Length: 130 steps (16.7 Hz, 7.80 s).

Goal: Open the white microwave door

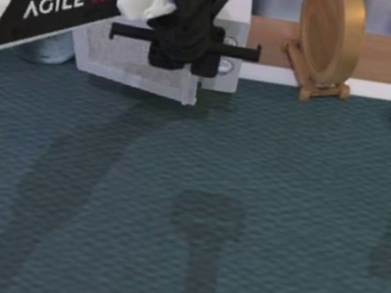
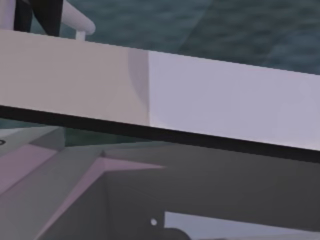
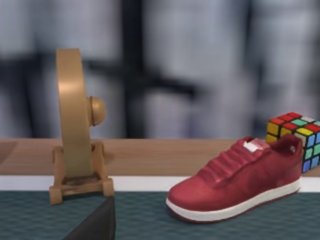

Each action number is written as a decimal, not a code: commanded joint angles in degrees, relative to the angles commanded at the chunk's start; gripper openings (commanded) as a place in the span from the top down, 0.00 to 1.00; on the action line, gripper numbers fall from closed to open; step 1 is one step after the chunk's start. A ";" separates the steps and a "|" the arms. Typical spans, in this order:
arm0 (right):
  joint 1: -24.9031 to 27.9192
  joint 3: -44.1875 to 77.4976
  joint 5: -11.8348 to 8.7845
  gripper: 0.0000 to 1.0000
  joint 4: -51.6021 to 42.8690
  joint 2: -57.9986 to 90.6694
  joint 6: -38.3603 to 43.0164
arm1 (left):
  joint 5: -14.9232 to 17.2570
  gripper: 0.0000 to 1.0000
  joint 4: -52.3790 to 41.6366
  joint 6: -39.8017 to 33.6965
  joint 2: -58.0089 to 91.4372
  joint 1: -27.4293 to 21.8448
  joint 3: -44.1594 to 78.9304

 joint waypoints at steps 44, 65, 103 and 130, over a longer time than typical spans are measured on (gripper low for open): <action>0.00 0.00 0.00 0.00 0.00 0.00 0.00 | 3.17 1.00 3.94 6.18 -5.29 0.82 -7.92; 0.00 0.00 0.00 0.00 0.00 0.00 0.00 | 6.83 1.00 7.00 12.87 -10.29 2.12 -14.96; 0.00 0.00 0.00 0.00 0.00 0.00 0.00 | 11.00 1.00 9.08 20.16 -14.95 3.99 -21.09; 0.00 0.00 0.00 0.00 0.00 0.00 0.00 | 15.75 1.00 10.07 28.29 -19.20 6.59 -26.28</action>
